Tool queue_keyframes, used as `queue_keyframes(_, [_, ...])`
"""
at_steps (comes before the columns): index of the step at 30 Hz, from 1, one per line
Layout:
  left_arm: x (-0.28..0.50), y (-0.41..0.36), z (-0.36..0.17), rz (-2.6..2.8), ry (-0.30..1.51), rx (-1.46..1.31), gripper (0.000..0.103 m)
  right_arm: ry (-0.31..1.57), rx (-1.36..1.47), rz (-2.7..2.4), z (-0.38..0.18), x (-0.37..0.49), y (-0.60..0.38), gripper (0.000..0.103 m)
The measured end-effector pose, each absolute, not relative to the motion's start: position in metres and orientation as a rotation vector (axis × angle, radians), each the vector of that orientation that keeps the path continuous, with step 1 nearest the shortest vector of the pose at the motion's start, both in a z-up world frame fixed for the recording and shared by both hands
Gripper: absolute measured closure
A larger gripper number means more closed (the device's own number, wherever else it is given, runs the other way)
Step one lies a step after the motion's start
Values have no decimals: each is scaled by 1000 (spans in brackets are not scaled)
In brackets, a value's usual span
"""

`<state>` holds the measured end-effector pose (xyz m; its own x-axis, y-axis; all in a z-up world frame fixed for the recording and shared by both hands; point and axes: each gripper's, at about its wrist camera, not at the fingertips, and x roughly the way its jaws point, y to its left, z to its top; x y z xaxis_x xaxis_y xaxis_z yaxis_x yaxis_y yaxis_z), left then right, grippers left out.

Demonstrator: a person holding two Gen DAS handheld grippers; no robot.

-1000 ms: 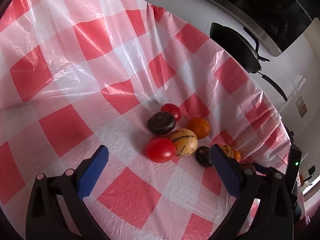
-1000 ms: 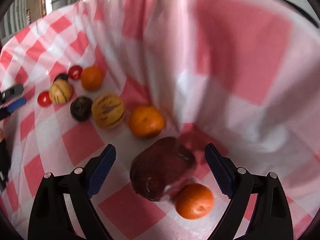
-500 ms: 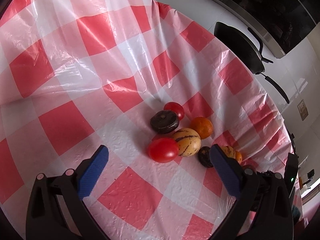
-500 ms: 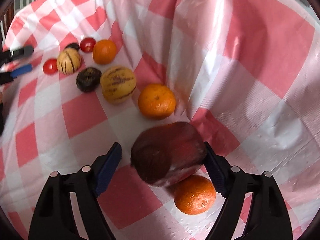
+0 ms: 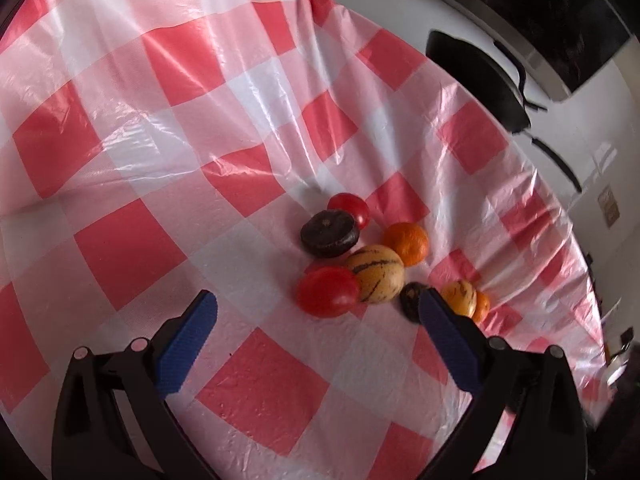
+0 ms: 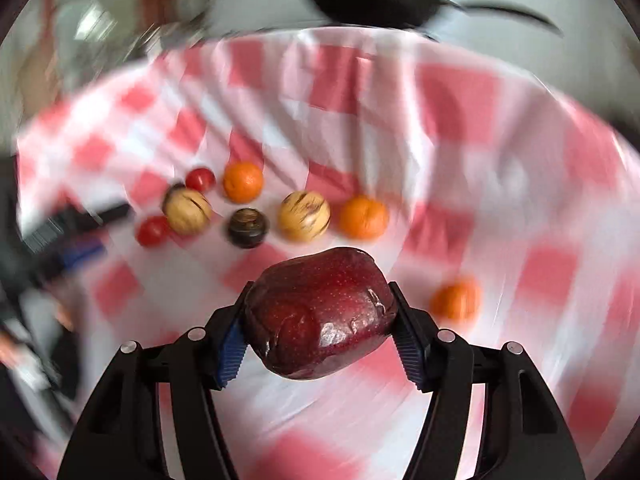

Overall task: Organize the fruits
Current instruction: 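Grasp the second red tomato with the left tool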

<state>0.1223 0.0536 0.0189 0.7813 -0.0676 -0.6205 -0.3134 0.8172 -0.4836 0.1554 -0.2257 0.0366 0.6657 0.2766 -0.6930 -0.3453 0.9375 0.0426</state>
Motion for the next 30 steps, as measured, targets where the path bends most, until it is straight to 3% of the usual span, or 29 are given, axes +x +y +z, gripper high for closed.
queue_keyframes(7, [130,47,17,167,750,-505,2,807,347,129,8,109,-239,41])
queue_keyframes(12, [140,39,17,164,796,-400,3,715,366,110,1,93,-220,41])
queue_keyframes(27, [184,16,9,145,890,-138,38,672,464,182,4,92,-235,40])
queue_keyframes(28, [184,16,10,147,889,-135,46,673,464,183,3,92,-235,40])
queue_keyframes(29, [183,16,11,149,886,-136,60,673,463,184,3,92,-234,40])
queue_keyframes(30, [182,18,12,134,877,-149,64,674,463,185,3,92,-234,40])
